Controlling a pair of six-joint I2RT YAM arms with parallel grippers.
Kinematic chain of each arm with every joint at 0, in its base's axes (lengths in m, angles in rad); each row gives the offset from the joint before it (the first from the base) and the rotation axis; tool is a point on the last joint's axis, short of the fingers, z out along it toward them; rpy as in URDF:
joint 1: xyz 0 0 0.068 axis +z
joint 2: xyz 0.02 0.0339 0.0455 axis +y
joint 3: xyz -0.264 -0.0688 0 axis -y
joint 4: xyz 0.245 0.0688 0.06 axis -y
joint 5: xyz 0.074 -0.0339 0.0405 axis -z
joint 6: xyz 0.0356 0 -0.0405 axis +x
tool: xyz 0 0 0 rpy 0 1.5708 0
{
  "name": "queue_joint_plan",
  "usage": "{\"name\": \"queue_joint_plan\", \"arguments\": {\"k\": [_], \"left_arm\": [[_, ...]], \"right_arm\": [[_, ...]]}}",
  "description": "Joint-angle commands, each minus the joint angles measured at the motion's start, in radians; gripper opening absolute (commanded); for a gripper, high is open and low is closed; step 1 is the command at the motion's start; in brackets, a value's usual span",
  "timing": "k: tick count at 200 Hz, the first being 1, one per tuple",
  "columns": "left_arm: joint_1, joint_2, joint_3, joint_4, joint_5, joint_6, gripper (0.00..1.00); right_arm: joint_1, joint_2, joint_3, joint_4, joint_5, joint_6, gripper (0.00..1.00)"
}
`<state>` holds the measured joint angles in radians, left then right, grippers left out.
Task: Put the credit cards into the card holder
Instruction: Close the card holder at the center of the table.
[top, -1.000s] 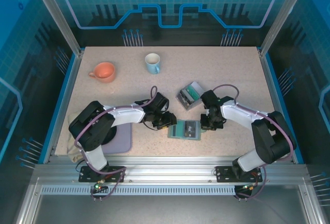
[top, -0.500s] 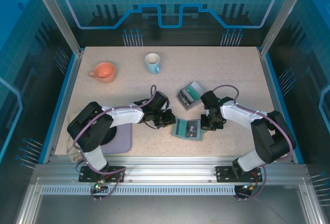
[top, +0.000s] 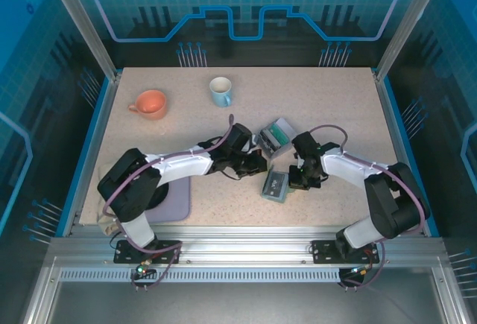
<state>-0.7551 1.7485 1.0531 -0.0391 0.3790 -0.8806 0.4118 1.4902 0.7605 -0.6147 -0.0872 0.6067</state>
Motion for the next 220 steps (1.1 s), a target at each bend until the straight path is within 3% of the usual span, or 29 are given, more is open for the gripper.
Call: {"name": "queue_joint_plan", "arguments": {"k": [1,29,49,98,124,164,220], "left_arm": [[-0.039,0.059,0.062,-0.014,0.051,0.02,0.11],[-0.056,0.139,0.12,-0.024,0.063,-0.001,0.19],[-0.068,0.204,0.136,0.028,0.099,-0.031,0.23],[-0.079,0.232,0.123,0.061,0.091,-0.056,0.26],[-0.078,0.229,0.125,0.041,0.088,-0.042,0.26],[-0.078,0.226,0.122,0.037,0.082,-0.037,0.26],[-0.078,0.224,0.128,0.024,0.08,-0.029,0.26]], "right_arm": [[-0.027,-0.032,-0.022,0.04,-0.069,0.021,0.07],[-0.062,-0.069,-0.05,0.04,-0.073,0.025,0.11],[-0.09,-0.1,-0.07,0.041,-0.088,0.031,0.2],[-0.138,-0.152,-0.082,0.003,-0.114,0.022,0.28],[-0.146,-0.162,-0.074,-0.009,-0.128,0.016,0.28],[-0.149,-0.16,-0.069,-0.025,-0.139,0.004,0.2],[-0.15,-0.195,-0.075,-0.043,-0.152,0.01,0.2]]}}
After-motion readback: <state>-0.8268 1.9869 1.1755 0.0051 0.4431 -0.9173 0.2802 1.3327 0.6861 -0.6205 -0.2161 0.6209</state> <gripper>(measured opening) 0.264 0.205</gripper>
